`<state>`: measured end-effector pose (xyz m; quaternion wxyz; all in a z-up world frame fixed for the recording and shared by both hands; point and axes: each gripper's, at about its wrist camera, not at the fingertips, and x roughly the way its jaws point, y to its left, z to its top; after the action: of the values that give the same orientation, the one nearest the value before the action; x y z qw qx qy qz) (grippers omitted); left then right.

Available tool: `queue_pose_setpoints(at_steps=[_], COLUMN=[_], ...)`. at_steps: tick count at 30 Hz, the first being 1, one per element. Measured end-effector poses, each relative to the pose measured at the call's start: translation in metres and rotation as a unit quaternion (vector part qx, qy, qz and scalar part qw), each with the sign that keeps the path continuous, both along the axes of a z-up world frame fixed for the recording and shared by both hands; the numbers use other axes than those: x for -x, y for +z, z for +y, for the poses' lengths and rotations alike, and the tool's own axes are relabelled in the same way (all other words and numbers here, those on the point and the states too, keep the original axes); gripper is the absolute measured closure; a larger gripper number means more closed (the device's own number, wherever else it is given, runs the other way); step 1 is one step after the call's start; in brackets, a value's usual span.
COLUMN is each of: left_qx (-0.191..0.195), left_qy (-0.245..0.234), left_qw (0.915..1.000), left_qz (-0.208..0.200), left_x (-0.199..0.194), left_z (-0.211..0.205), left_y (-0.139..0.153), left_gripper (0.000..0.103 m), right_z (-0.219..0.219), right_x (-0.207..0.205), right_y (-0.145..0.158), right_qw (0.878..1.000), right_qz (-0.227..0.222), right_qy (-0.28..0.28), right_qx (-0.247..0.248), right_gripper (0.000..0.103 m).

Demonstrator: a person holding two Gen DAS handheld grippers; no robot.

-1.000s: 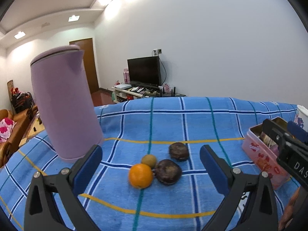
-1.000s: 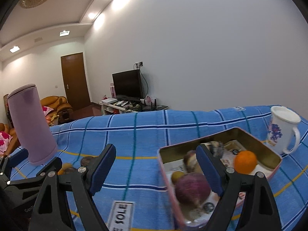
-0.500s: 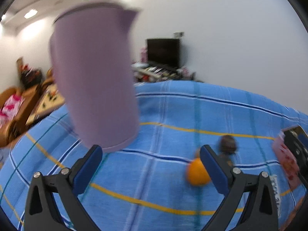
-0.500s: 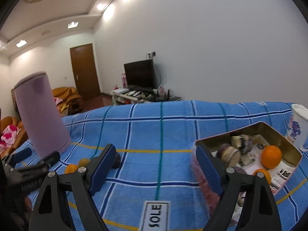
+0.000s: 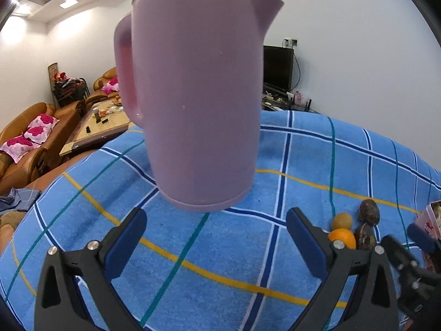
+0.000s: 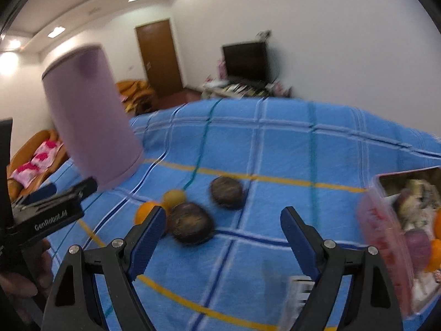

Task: Organize fruits
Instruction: 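Grasp the dark round cake with the right tool while the left tool grasps an orange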

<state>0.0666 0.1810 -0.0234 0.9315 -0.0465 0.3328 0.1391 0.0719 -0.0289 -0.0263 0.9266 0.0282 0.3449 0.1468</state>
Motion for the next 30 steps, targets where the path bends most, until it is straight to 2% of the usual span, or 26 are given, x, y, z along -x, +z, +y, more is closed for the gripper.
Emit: queue_pose_setpoints(at_steps=[4,6,9,11,14,17,24,27,30], left_qx=[0.005,0.003,0.003,0.003,0.002,0.002,0.023,0.035,0.030], left_qy=[-0.004,-0.003,-0.004,-0.003,-0.003,-0.006,-0.046,-0.089,-0.138], left_qw=[1.0000,1.0000,1.0000,1.0000,1.0000,1.0000,0.9987,0.9951,0.9899], left_qz=[0.002,-0.001,-0.002,-0.001,0.002,0.004,-0.007,-0.022,-0.012], left_x=[0.000,0.001,0.001,0.001,0.000,-0.001,0.000,0.003,0.000], left_z=[0.000,0.000,0.000,0.000,0.000,-0.001,-0.007,-0.019,-0.038], left_y=[0.001,0.003,0.004,0.004,0.003,0.002,0.005,0.010,0.007], left_gripper=[0.000,0.000,0.000,0.000,0.000,0.000,0.000,0.000,0.001], right_z=[0.017,0.024,0.026,0.031,0.041,0.042,0.022,0.008,-0.003], right_x=[-0.011,-0.019,-0.028,-0.035,-0.039,-0.041,-0.026,-0.013,0.000], right_y=[-0.008,-0.015,-0.019,-0.026,-0.030,-0.032,-0.025,-0.015,-0.005], right_qw=[0.999,0.998,0.998,0.996,0.995,0.995,0.996,0.999,1.000], right_qz=[0.027,0.050,0.068,0.090,0.094,0.093,0.082,0.049,0.010], right_qy=[0.018,0.017,0.014,0.017,0.030,0.030,0.020,0.003,-0.016], right_qx=[0.002,0.014,0.002,0.011,0.018,0.017,-0.017,-0.015,0.003], right_gripper=[0.029,0.042,0.043,0.042,0.043,0.055,0.056,0.056,0.056])
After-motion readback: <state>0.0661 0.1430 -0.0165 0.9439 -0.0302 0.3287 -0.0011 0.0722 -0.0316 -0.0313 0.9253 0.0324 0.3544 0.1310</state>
